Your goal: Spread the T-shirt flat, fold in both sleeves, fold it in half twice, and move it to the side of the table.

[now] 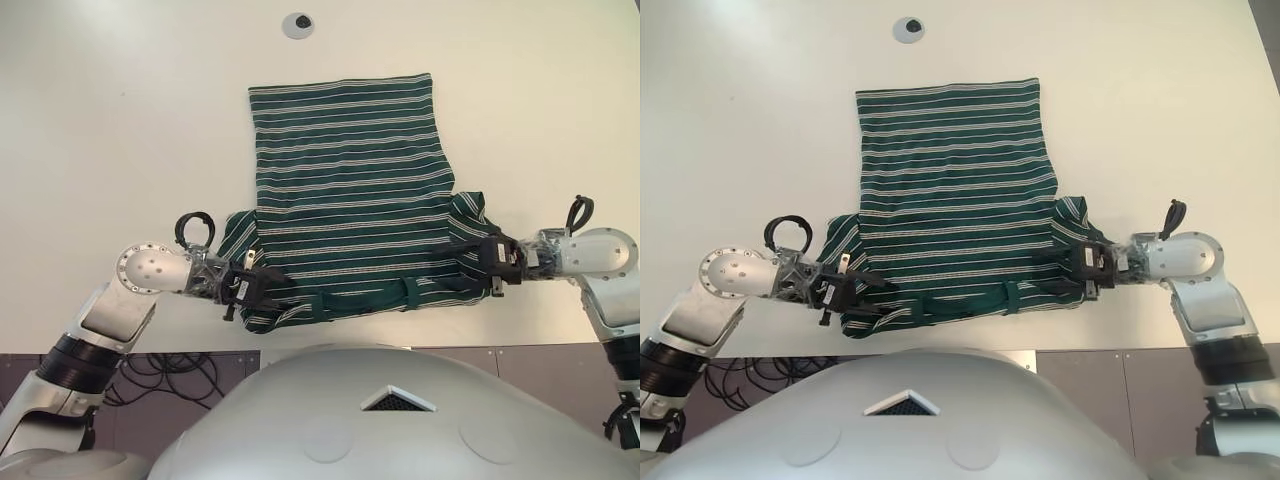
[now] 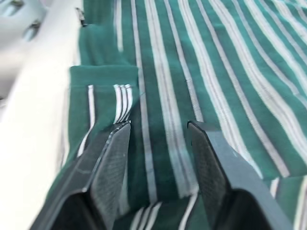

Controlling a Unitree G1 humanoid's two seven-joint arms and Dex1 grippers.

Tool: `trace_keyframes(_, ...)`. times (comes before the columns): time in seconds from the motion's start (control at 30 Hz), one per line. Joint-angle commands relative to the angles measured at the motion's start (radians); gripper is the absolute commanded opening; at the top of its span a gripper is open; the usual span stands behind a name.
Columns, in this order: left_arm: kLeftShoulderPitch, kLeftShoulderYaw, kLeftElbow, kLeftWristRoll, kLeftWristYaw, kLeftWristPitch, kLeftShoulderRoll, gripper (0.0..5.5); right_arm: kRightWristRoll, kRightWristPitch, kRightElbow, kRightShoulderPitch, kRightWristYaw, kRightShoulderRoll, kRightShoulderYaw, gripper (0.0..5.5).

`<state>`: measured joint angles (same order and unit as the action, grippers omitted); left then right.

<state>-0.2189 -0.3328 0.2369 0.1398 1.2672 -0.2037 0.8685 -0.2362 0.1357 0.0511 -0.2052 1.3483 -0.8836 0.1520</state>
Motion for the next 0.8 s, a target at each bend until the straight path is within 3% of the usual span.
trace_keyframes(0.03,-0.037,-0.006,0.050,0.031,0.025,0.016,0.033,1.55,-0.028,-0.018,0.047,-0.044,0.035,-0.043,-0.012,2.17)
trace_keyframes(0.53,-0.115,-0.009,0.141,0.091,0.059,0.059,0.077,1.55,-0.077,-0.068,0.124,-0.152,0.127,-0.119,-0.042,2.17)
trace_keyframes(0.63,-0.133,0.075,0.159,0.155,0.018,0.064,0.078,1.55,-0.112,-0.076,0.133,-0.147,0.124,-0.111,-0.078,2.17)
trace_keyframes(0.8,-0.302,0.355,0.195,0.440,-0.079,0.168,0.044,1.55,-0.169,-0.100,0.144,-0.137,0.098,-0.089,-0.150,2.17)
